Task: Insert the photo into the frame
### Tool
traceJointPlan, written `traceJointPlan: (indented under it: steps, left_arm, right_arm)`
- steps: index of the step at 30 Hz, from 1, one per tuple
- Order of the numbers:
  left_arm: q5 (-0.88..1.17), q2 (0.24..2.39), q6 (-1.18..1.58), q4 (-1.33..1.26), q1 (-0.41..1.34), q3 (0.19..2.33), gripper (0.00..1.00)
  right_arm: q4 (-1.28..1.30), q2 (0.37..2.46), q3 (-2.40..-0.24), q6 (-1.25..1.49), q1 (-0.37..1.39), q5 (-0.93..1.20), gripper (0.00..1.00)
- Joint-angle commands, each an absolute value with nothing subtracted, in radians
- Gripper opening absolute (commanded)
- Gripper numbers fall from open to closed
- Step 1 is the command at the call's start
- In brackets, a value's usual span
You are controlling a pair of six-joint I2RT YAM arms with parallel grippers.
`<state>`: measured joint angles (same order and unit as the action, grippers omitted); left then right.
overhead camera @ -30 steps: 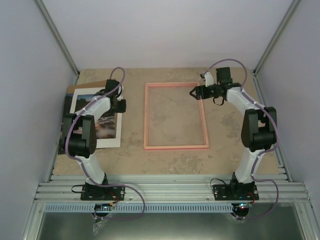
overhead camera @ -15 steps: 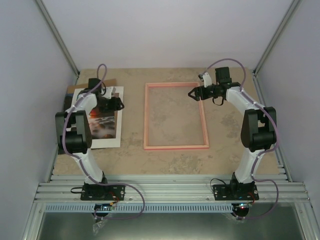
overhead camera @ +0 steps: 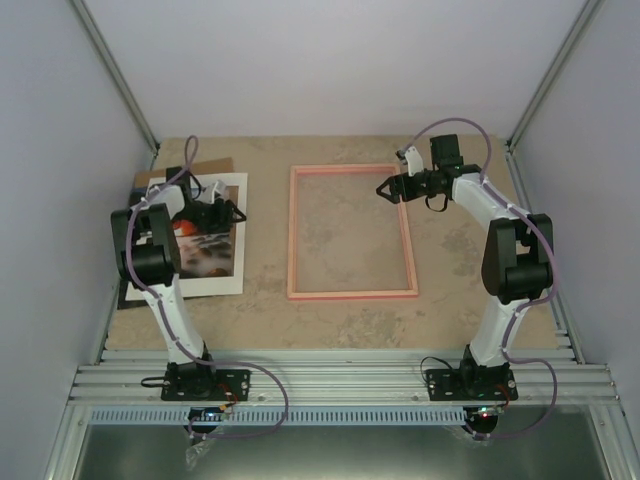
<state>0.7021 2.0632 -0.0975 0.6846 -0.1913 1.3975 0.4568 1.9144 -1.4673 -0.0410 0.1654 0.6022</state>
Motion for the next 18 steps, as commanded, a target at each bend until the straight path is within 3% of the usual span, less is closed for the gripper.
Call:
traceJointPlan:
  steps: [1,11,18]
  left_arm:
    - [0.824,2.147,-0.134,0.733,-0.201,1.428,0.61]
    - [0.958,2.184,-0.186,0.764,-0.182,1.436,0.53]
    - [0.953,2.181,-0.143,0.709,-0.139,1.408,0.53]
  right_arm:
    - [0.474,1.884,-1.488,-0.057,0.167,0.608,0.73]
    - [0.476,1.906,-1.510,-0.052,0.167,0.604,0.72]
    - [0.479,1.918,-1.521,-0.052,0.167,0.605,0.72]
